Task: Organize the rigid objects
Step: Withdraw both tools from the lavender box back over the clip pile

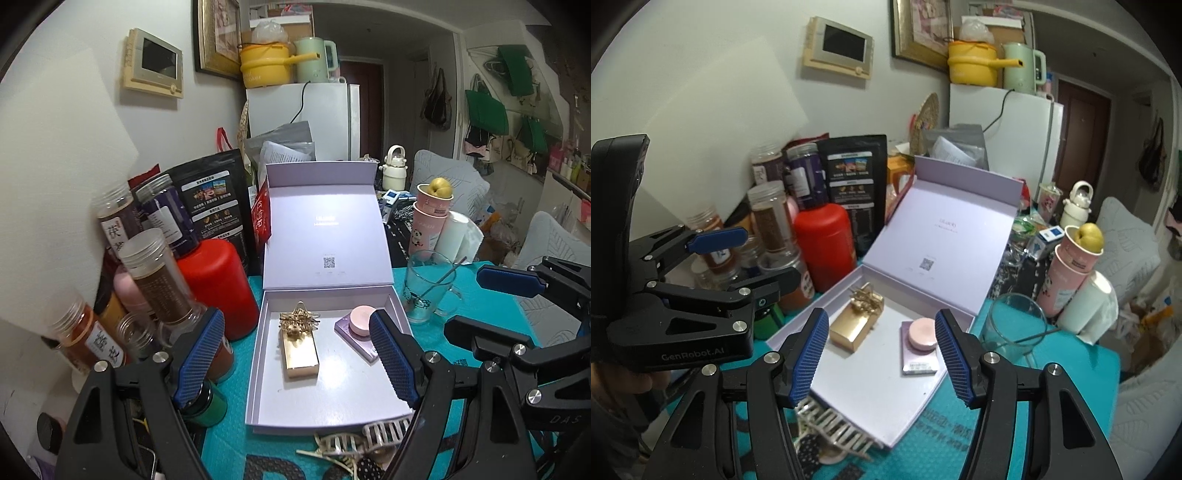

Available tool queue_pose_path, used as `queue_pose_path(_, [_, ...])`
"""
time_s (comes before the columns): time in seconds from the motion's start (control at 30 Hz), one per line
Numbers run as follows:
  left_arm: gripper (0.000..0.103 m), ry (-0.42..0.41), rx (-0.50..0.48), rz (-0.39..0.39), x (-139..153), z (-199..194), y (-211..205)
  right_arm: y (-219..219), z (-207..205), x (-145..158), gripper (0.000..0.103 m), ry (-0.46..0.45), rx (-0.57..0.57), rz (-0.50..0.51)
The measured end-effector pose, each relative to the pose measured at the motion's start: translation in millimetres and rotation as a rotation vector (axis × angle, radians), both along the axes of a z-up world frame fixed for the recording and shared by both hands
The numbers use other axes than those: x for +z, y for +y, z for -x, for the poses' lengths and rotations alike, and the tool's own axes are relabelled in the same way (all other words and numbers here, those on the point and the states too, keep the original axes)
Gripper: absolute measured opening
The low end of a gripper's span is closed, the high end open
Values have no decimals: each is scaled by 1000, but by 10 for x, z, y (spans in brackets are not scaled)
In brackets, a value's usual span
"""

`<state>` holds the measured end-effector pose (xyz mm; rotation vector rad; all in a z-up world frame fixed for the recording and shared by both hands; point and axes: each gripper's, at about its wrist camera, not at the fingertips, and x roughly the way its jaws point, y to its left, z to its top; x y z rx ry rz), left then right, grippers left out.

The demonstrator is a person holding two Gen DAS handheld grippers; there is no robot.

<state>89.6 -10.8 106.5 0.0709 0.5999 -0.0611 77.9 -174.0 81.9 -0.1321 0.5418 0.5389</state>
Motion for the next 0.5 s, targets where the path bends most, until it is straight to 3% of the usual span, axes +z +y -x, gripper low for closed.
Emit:
queue_pose_path(0.1, [83, -6, -2, 6, 1, 157, 0, -9, 153, 13, 61, -14, 2, -5])
queue_pose_path(0.23, [95, -10, -6, 20, -24, 353, -5, -33, 353, -5, 64, -22, 3, -15])
queue_pose_path(0.5, [97, -1, -23, 17, -154, 708, -23, -78, 713, -119, 66, -27, -1, -28])
